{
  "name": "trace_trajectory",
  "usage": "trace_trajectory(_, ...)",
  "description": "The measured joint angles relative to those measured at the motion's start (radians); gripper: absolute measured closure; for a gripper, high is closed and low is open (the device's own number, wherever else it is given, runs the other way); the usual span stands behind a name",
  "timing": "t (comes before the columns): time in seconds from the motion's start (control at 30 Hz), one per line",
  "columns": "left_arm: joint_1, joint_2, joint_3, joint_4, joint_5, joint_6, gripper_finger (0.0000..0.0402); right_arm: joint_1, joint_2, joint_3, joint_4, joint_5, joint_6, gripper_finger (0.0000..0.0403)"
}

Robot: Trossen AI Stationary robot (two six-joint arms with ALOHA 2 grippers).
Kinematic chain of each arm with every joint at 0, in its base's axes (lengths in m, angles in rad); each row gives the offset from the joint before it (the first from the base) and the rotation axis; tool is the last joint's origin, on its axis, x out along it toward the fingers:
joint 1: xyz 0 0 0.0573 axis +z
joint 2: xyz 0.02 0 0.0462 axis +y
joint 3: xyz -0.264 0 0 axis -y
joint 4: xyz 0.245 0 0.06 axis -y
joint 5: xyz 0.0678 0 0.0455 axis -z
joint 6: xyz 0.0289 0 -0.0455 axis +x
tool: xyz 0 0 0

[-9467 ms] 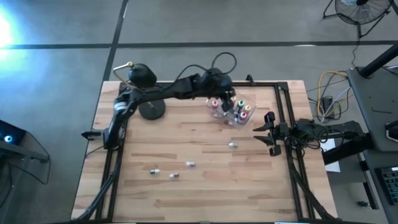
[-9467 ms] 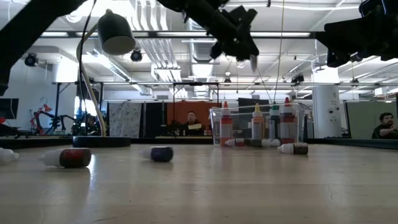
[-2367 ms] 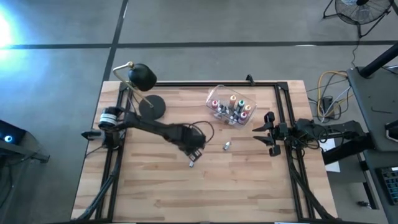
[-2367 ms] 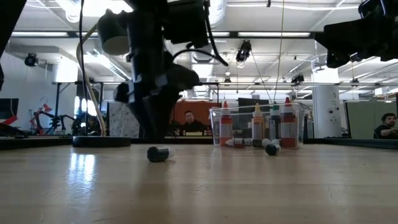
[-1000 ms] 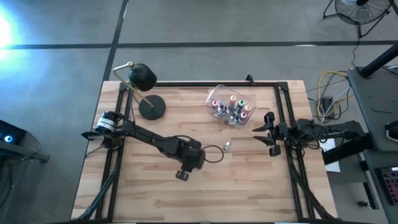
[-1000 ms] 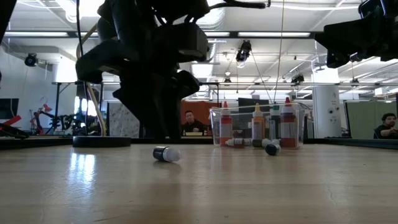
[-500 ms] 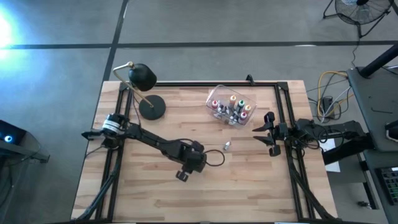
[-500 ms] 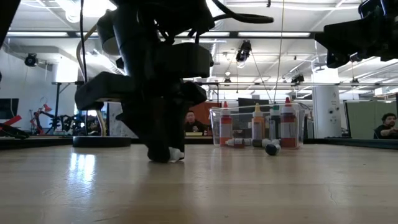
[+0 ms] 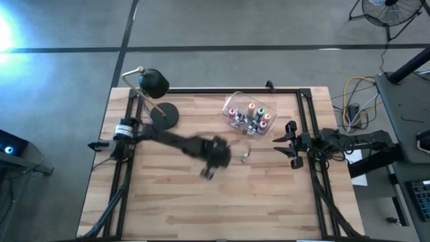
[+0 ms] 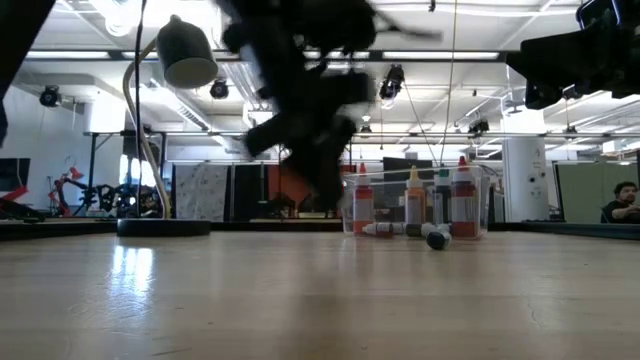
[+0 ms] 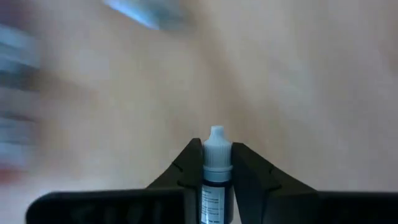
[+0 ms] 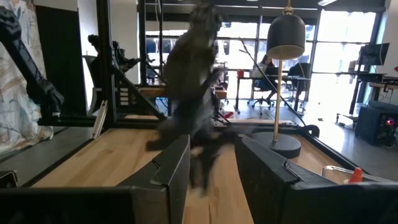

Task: Pick & Place food coloring
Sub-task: Put the small blue food coloring bottle into the transparent bin, then put the small green food coloring bottle into the transparent bin

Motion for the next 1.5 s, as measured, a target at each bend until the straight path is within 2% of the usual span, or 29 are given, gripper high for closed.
trace_trajectory(0.13,0.139,-0.005,0.199,0.028,-0.021,0.052,0.0368,0.000,0.000,0.000,0.000,0.000,0.000,0.0280)
trace_trajectory(0.2,0.223,0.007,0.285,0.067,0.034,0.043,0.0368,0.000,0.000,0.000,0.000,0.000,0.000,0.0280)
trace_trajectory(0.3,0.333,0.029,0.381,0.068,0.168,-0.063,0.0359,0.000,0.000,0.000,0.000,0.000,0.000,0.0280)
trace_trajectory(0.37,0.383,0.042,0.423,0.108,0.182,-0.187,0.0339,0.000,0.000,0.000,0.000,-0.001,0.000,0.0280)
trace_trajectory(0.4,0.395,0.044,0.438,0.137,0.153,-0.245,0.0325,0.000,0.000,0.000,-0.001,-0.001,0.000,0.0280)
trace_trajectory(0.47,0.400,0.044,0.477,0.176,0.028,-0.328,0.0297,0.000,0.000,0.000,0.000,-0.001,0.000,0.0280)
trace_trajectory(0.57,0.396,0.026,0.541,0.153,-0.104,-0.343,0.0268,0.000,0.000,0.000,0.000,0.000,0.000,0.0280)
trace_trajectory(0.77,0.363,0.005,0.653,0.097,-0.020,-0.341,0.0255,0.000,0.000,0.000,0.000,-0.001,0.000,0.0280)
trace_trajectory(0.87,0.338,0.003,0.675,0.014,0.013,-0.355,0.0254,0.000,0.000,0.000,0.000,-0.001,0.000,0.0280)
trace_trajectory(1.0,0.296,0.002,0.639,-0.083,0.104,-0.410,0.0253,0.000,0.000,0.000,0.000,0.000,0.000,0.0280)
trace_trajectory(1.13,0.235,0.010,0.501,-0.078,0.120,-0.544,0.0253,0.000,0.000,0.000,0.000,0.000,0.000,0.0280)
trace_trajectory(1.37,0.145,0.012,0.203,0.207,0.110,-0.786,0.0252,0.000,0.000,0.000,0.000,0.000,0.000,0.0280)
trace_trajectory(1.5,0.117,0.012,0.078,0.380,0.096,-0.844,0.0252,0.000,0.000,0.000,0.000,0.000,0.000,0.0280)
